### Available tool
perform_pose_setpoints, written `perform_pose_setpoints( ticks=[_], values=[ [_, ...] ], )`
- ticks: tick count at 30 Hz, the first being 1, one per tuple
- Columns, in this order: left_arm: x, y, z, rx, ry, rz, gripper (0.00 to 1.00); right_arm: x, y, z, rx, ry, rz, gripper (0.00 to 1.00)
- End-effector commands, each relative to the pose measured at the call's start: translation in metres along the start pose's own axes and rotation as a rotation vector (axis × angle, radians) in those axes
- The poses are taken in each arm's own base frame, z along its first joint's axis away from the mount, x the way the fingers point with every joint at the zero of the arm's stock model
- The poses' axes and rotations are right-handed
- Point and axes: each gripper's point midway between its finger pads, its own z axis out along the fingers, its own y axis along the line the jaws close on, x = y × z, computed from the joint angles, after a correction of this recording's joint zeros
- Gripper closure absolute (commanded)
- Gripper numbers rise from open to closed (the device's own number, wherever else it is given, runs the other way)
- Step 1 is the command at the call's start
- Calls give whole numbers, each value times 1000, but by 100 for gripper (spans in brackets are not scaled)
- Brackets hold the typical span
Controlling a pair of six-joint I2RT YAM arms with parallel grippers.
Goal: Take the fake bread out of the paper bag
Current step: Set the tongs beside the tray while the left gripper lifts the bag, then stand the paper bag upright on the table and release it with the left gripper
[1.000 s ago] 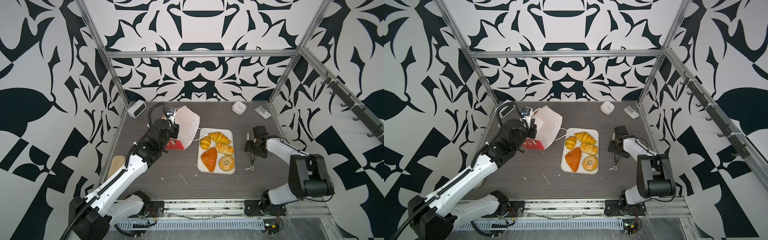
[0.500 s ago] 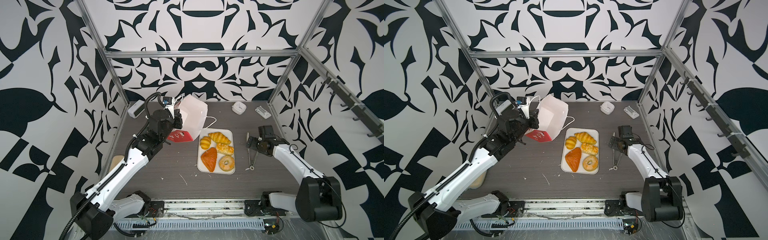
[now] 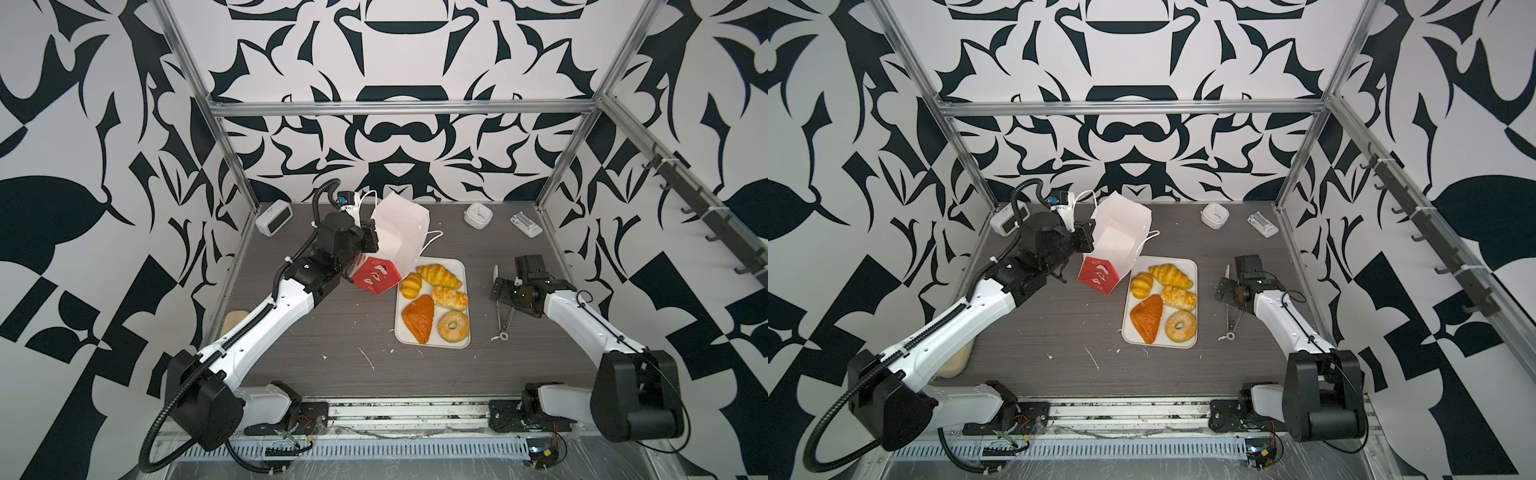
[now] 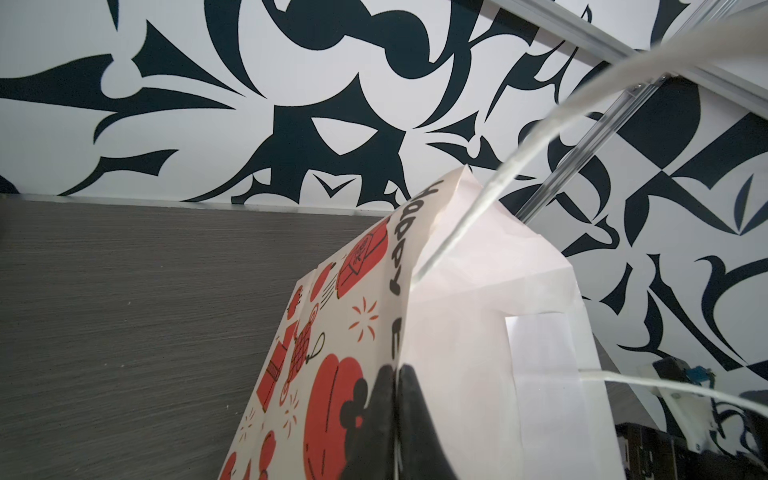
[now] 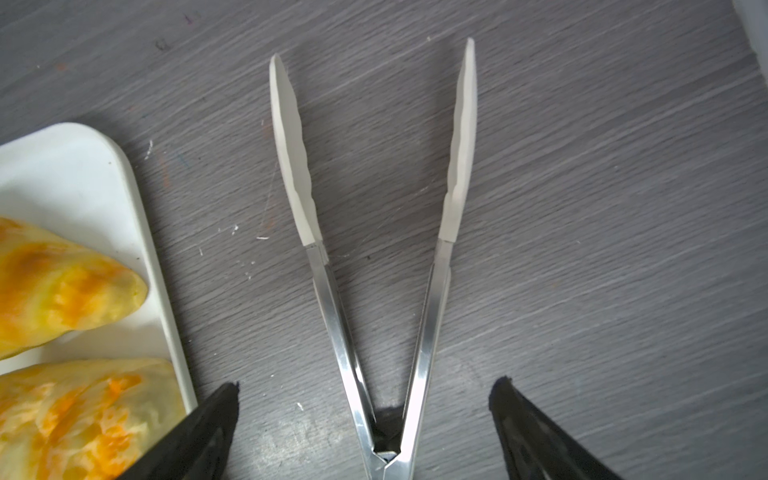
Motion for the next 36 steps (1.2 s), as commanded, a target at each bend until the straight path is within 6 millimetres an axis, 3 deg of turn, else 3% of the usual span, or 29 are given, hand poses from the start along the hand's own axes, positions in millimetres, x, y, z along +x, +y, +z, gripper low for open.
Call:
perform_pose_setpoints(
  ticks=[1,14,28,36],
  values=[
    [-23,-9,3,16,-64,-18,92,-3,5,1,-23,-10,-11,3],
    [-9,30,33,-33,-6,-51,92,-1,8,4,-38,7,-15,4],
    [-6,74,35,-137,10,-40,91,4,7,6,-39,25,-13,4],
    [-12,103,32,-159,14,-67,77,7,9,10,-51,36,-1,4]
  ],
)
